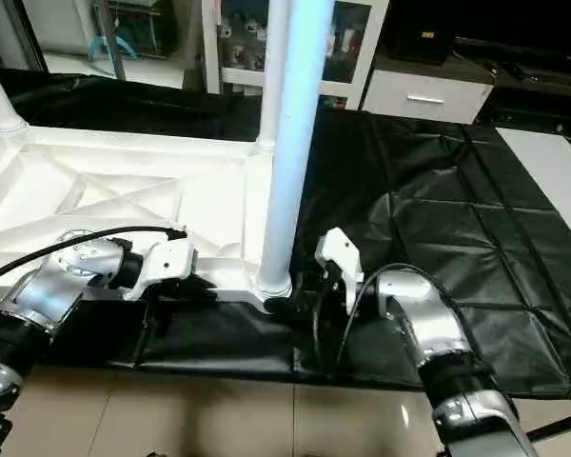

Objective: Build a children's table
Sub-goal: Rotate leg to tighten

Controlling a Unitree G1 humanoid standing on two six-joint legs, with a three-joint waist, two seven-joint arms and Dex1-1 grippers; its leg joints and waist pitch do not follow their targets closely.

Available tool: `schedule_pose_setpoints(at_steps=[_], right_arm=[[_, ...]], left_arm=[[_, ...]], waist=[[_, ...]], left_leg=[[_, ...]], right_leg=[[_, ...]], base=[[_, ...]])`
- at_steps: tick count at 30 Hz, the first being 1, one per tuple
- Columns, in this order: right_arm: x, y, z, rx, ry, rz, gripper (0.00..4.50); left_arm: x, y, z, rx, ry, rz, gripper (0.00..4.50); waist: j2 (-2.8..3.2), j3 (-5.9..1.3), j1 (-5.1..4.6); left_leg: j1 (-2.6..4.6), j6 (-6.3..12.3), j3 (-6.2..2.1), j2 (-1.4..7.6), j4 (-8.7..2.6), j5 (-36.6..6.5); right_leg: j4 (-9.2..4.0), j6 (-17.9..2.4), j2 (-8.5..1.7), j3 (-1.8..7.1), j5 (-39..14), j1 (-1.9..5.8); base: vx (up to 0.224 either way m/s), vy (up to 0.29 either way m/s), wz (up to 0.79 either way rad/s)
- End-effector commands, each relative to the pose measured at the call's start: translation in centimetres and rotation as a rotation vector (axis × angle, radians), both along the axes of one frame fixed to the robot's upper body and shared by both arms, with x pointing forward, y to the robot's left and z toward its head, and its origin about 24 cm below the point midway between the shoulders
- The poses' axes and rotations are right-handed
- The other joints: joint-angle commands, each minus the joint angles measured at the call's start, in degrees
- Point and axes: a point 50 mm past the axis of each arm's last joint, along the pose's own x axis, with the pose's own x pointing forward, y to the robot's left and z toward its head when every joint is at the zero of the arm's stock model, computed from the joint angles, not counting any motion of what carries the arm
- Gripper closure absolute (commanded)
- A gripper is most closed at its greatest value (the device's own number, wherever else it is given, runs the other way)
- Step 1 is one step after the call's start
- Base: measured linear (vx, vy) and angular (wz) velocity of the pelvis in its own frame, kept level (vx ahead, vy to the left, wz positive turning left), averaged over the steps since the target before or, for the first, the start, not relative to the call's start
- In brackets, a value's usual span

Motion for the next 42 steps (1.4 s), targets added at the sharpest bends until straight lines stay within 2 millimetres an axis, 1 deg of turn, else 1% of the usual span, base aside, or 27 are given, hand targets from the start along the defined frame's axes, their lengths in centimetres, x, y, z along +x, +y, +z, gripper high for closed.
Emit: schedule_pose_setpoints(at_steps=[1,2,3,5,8,11,13,17,18,19,20,21,22,23,24,25,26,27,29,32,33,34,36,37,39,40,42], right_arm=[[0.3,0.3,0.4,-0.005,-0.02,0.018,0.97],[0.3,0.4,0.4,-0.008,-0.021,0.023,0.97],[0.3,0.5,0.4,-0.012,-0.019,0.034,1.2],[0.3,0.5,0.3,-0.018,-0.017,0.046,1.21],[0.3,0.5,0.3,-0.028,-0.015,0.062,1.6],[0.2,0.5,0.1,-0.052,-0.012,0.084,1.69],[0.3,0.5,0.0,-0.059,-0.012,0.083,1.84],[0.4,0.4,-0.5,-0.07,-0.001,0.034,1.88],[0.7,0.2,-1.2,-0.109,0.003,-0.051,1.88],[0.8,0.2,-1.7,-0.131,0.01,-0.102,1.88],[1.0,0.1,-2.3,-0.158,0.022,-0.178,1.88],[1.1,0.0,-2.5,-0.171,0.029,-0.215,1.88],[1.4,0.1,-3.0,-0.171,0.049,-0.315,1.88],[1.6,0.1,-3.3,-0.167,0.062,-0.391,1.88],[1.9,0.2,-3.5,-0.165,0.067,-0.479,1.88],[2.4,0.5,-3.7,-0.162,0.074,-0.593,1.88],[2.7,0.7,-3.8,-0.16,0.078,-0.674,1.89],[2.9,1.2,-3.9,-0.157,0.078,-0.725,1.89],[3.4,2.4,-3.9,-0.149,0.075,-0.827,1.89],[4.0,5.1,-3.7,-0.127,0.083,-0.962,1.89],[4.0,5.9,-3.6,-0.133,0.065,-0.962,1.89],[4.0,6.6,-3.4,-0.135,0.045,-0.946,1.89],[4.1,7.4,-3.2,-0.14,0.018,-0.923,1.89],[4.2,7.5,-3.0,-0.135,0.008,-0.921,1.89],[4.4,7.4,-2.5,-0.078,0.014,-0.906,1.89],[4.7,7.0,-1.9,-0.036,0.0,-0.892,1.89],[4.8,6.8,-1.5,-0.019,-0.018,-0.876,1.89]], left_arm=[[-0.7,-0.4,-1.6,0.076,0.061,-0.043,4.5],[-0.7,-0.4,-1.6,0.076,0.059,-0.043,4.5],[-0.7,-0.4,-1.5,0.076,0.059,-0.043,4.5],[-0.7,-0.4,-1.5,0.076,0.058,-0.042,4.5],[-0.7,-0.4,-1.5,0.077,0.058,-0.041,4.5],[-0.6,-0.2,-1.6,0.085,0.059,-0.038,4.5],[-0.6,-0.1,-1.6,0.087,0.059,-0.038,4.5],[-0.5,-0.2,-1.6,0.089,0.056,-0.031,4.5],[-0.2,-0.5,-1.7,0.075,0.047,0.0,4.5],[0.1,-0.8,-1.7,0.06,0.045,0.035,4.5],[0.6,-1.2,-1.6,0.034,0.034,0.095,4.5],[0.9,-1.5,-1.6,0.02,0.029,0.126,4.5],[1.5,-2.1,-1.3,-0.018,0.031,0.188,4.5],[1.9,-2.6,-1.2,-0.043,0.033,0.228,4.5],[2.4,-3.2,-0.9,-0.058,0.014,0.264,4.5],[2.9,-3.9,-0.7,-0.075,-0.002,0.313,4.5],[3.4,-4.5,-0.5,-0.085,-0.019,0.352,4.5],[3.8,-5.1,-0.2,-0.1,-0.037,0.392,4.5],[4.7,-6.3,0.2,-0.124,-0.078,0.48,4.5],[5.6,-8.6,1.0,-0.155,-0.142,0.566,4.5],[5.7,-9.2,1.3,-0.162,-0.161,0.563,4.5],[5.8,-9.6,1.5,-0.168,-0.181,0.55,4.5],[5.9,-10.1,1.6,-0.17,-0.2,0.543,4.5],[6.0,-10.2,1.8,-0.164,-0.224,0.532,4.5],[6.0,-10.0,1.8,-0.16,-0.237,0.519,4.5],[6.0,-9.8,1.6,-0.154,-0.238,0.509,4.5],[5.9,-9.7,1.6,-0.149,-0.24,0.498,4.5]], waist=[[1.21,-3.47,0.45],[1.2,-3.47,0.47],[1.2,-3.5,0.53],[1.19,-3.48,0.6],[1.19,-3.55,0.67],[1.08,-3.5,0.66],[1.24,-3.49,0.74],[1.1,-3.5,0.71],[1.13,-3.47,0.67],[1.13,-3.24,0.5],[1.1,-2.87,0.23],[1.11,-2.6,0.15],[1.04,-2.48,0.04],[1.05,-2.53,-0.16],[1.02,-2.56,-0.33],[1.02,-2.66,-0.7],[1.18,-2.75,-1.0],[1.21,-2.71,-1.2],[1.18,-2.84,-1.09],[1.12,-2.94,-0.87],[1.2,-2.96,-0.73],[1.2,-3.0,-0.6],[1.31,-3.15,-0.33],[1.03,-3.25,-0.27],[1.23,-3.31,-0.11],[1.21,-3.41,-0.02],[1.14,-3.53,0.15]], left_leg=[[0.92,2.5,-0.56,2.01,-3.78,-10.57],[0.89,2.47,-0.57,2.02,-3.79,-10.6],[0.9,2.4,-0.59,2.04,-3.8,-10.65],[0.9,2.21,-0.58,2.03,-3.81,-10.7],[0.94,2.33,-0.55,2.03,-3.74,-10.31],[0.87,2.38,-0.52,1.99,-3.72,-10.57],[0.89,2.22,-0.54,2.03,-3.74,-10.84],[0.9,2.12,-0.55,2.02,-3.74,-10.85],[0.89,2.05,-0.55,1.99,-3.76,-11.03],[0.91,1.55,-0.56,1.93,-3.97,-12.39],[1.03,0.22,-0.62,1.93,-4.31,-15.29],[1.08,-0.47,-0.77,1.91,-4.54,-17.54],[1.57,-1.97,-1.06,1.87,-4.71,-21.99],[1.78,-2.88,-1.34,1.87,-4.77,-23.81],[1.83,-3.31,-1.41,1.85,-4.78,-23.98],[1.57,-3.98,-1.76,1.82,-4.91,-23.87],[1.28,-4.11,-1.96,1.66,-5.02,-23.82],[1.2,-4.19,-1.87,1.61,-5.04,-23.92],[1.64,-3.6,-1.62,1.44,-4.77,-24.15],[1.52,-2.58,-1.39,1.24,-4.66,-22.56],[1.65,-2.43,-1.32,1.27,-4.59,-22.36],[1.66,-1.99,-1.24,1.24,-4.53,-21.6],[1.13,-0.99,-1.08,1.29,-4.49,-18.26],[0.85,-0.33,-1.01,1.27,-4.35,-15.79],[0.91,0.68,-0.89,1.24,-4.2,-13.69],[0.68,1.39,-0.91,1.27,-4.1,-11.96],[0.68,2.66,-0.78,1.29,-3.88,-9.83]], right_leg=[[-2.61,-17.59,-1.68,1.61,1.51,3.05],[-2.61,-17.54,-1.7,1.6,1.38,3.07],[-2.59,-17.46,-1.73,1.58,1.15,3.06],[-2.6,-17.42,-1.72,1.57,1.03,3.09],[-2.5,-17.48,-1.69,1.56,1.75,3.06],[-2.53,-17.44,-1.65,1.55,1.15,3.1],[-2.57,-17.3,-1.76,1.6,0.63,3.06],[-2.55,-17.32,-1.72,1.59,0.57,3.02],[-2.61,-17.23,-1.71,1.59,0.17,2.98],[-2.93,-16.74,-1.72,1.63,-2.19,2.86],[-3.44,-15.87,-1.78,1.72,-6.68,2.71],[-3.9,-14.98,-1.84,1.74,-10.47,2.62],[-4.56,-12.99,-2.02,1.71,-18.06,2.4],[-4.92,-11.61,-2.16,1.82,-21.86,2.2],[-5.03,-11.07,-2.13,1.9,-22.55,2.0],[-4.92,-10.34,-2.07,1.84,-22.89,2.04],[-5.01,-9.69,-2.02,1.71,-22.9,2.16],[-5.07,-9.48,-1.94,1.72,-22.71,2.03],[-5.46,-9.76,-1.86,1.75,-21.45,1.53],[-5.53,-9.94,-1.82,1.79,-19.65,1.56],[-5.54,-9.99,-1.84,1.81,-19.25,1.4],[-5.44,-10.3,-1.77,1.81,-17.83,1.49],[-4.96,-10.8,-1.75,1.86,-13.02,1.97],[-4.57,-11.21,-1.7,1.82,-10.05,2.29],[-4.23,-11.99,-1.69,1.78,-6.92,2.43],[-3.84,-12.6,-1.77,1.8,-4.28,2.76],[-3.51,-13.48,-1.73,1.72,-1.05,2.91]], base=[[0.0,0.0,0.0],[0.0,0.0,0.0],[0.0,0.0,0.0],[0.0,0.0,0.0],[0.0,0.0,0.0],[0.0,0.0,0.0],[0.0,0.0,0.0],[0.0,0.0,0.0],[0.0,0.0,0.0],[0.0,0.0,0.0],[0.0,0.0,0.0],[0.0,0.0,0.0],[0.0,0.0,0.0],[0.0,0.0,0.0],[0.0,0.0,0.0],[-0.054,0.021,-0.05],[-0.054,0.021,-0.05],[0.0,0.0,0.0],[0.0,0.0,0.0],[0.0,0.0,0.0],[0.0,0.0,0.0],[0.0,0.0,0.0],[0.0,0.0,0.0],[0.0,0.0,0.0],[0.0,0.0,0.0],[0.0,0.0,0.0],[0.0,0.0,0.0]])
